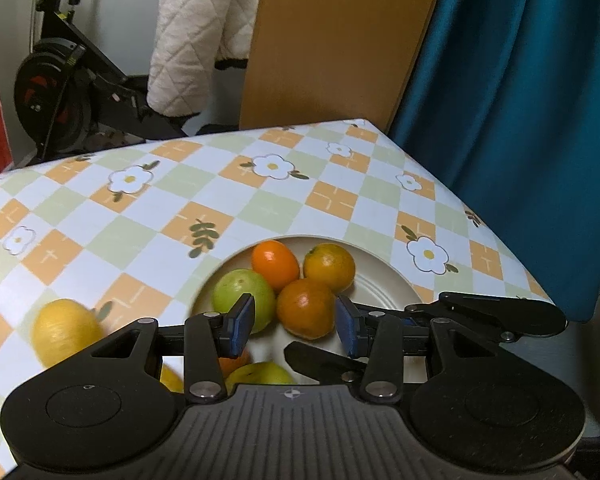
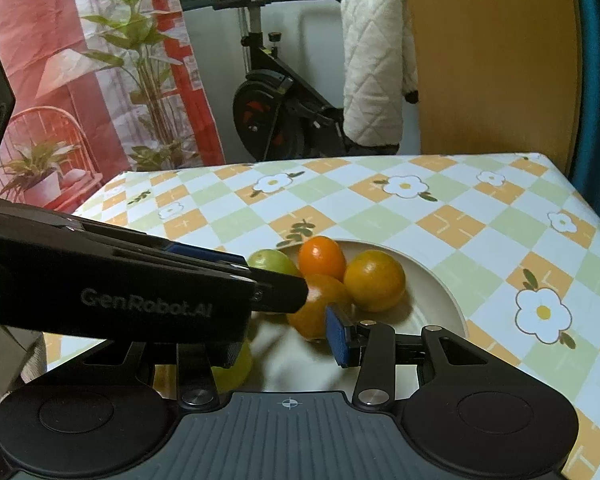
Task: Organize fruits
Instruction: 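Open the left gripper to release the dark orange and withdraw, then move the left gripper back to the large yellow lemon at the pile, then close the left gripper around the large yellow lemon, then carry the lemon with the left gripper over the plate and lower it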
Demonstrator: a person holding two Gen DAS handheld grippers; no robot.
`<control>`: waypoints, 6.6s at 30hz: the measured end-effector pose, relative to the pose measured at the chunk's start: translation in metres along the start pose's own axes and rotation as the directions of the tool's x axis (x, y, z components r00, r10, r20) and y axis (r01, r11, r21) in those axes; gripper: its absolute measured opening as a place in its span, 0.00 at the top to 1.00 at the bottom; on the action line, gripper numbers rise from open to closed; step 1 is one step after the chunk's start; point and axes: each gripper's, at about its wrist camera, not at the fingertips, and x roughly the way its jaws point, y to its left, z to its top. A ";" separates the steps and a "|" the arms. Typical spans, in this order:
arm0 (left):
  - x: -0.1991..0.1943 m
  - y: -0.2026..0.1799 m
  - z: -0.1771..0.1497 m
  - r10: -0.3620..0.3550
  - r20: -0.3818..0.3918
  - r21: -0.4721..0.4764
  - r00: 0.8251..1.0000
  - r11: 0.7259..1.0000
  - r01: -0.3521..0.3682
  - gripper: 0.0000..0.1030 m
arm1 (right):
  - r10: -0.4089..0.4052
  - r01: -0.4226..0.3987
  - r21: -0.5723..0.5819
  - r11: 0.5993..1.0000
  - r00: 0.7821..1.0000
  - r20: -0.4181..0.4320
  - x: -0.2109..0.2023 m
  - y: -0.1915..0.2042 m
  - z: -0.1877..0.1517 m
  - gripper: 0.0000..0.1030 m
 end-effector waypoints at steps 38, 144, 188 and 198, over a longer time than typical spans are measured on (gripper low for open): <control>-0.094 0.100 -0.057 0.187 0.113 -0.298 0.976 0.943 -0.146 0.55 | 0.033 -0.031 -0.089 0.996 0.999 0.021 -0.010 0.070 -0.003 0.62; -0.063 0.064 -0.054 0.014 0.107 -0.264 0.994 0.964 0.015 0.50 | 0.096 -0.091 -0.210 0.973 0.995 0.017 0.001 0.104 -0.014 0.52; 0.037 -0.053 0.001 -0.063 -0.046 0.009 0.997 0.998 0.064 0.50 | -0.063 0.052 0.132 0.990 0.995 0.077 -0.007 -0.074 -0.031 0.52; 0.041 -0.052 0.002 -0.062 -0.044 0.007 0.997 0.998 0.063 0.50 | -0.083 0.076 0.113 0.991 0.995 0.057 -0.003 -0.070 -0.028 0.52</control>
